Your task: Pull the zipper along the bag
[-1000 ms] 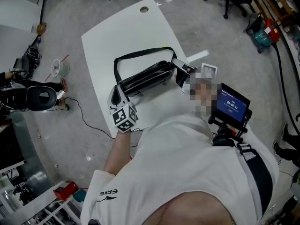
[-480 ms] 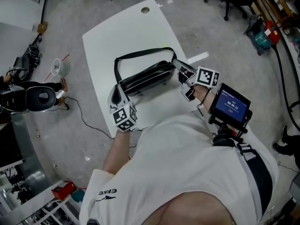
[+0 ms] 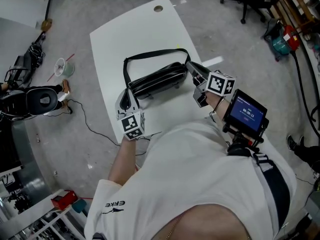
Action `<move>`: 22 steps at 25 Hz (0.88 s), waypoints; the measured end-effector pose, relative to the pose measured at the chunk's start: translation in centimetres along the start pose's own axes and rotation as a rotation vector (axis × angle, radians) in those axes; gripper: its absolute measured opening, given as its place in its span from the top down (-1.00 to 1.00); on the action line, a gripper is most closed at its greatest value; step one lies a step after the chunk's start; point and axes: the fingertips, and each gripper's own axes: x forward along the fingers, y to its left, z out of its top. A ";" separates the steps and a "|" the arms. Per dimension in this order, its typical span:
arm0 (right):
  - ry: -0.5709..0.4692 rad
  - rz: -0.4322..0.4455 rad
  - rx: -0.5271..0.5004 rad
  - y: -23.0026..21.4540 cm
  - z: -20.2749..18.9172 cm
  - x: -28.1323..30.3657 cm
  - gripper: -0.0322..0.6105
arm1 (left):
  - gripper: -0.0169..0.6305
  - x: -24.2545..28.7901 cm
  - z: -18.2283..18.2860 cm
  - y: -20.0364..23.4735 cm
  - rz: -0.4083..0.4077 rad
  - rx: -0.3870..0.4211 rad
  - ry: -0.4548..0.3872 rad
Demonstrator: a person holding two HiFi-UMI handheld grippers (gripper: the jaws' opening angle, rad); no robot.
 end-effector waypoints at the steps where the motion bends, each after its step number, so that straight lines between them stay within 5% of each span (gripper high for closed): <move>1: -0.002 -0.009 -0.004 -0.1 0.1 0.0 0.86 | 0.94 0.0 -0.1 -0.3 -0.019 0.016 0.000; 8: -0.012 -0.071 -0.031 -1.1 1.0 -0.5 0.86 | 0.94 1.1 -0.2 -2.4 -0.119 0.090 -0.010; 22: -0.008 -0.113 -0.092 -0.7 2.6 -0.6 0.86 | 0.94 3.0 0.0 -4.3 -0.132 0.098 -0.023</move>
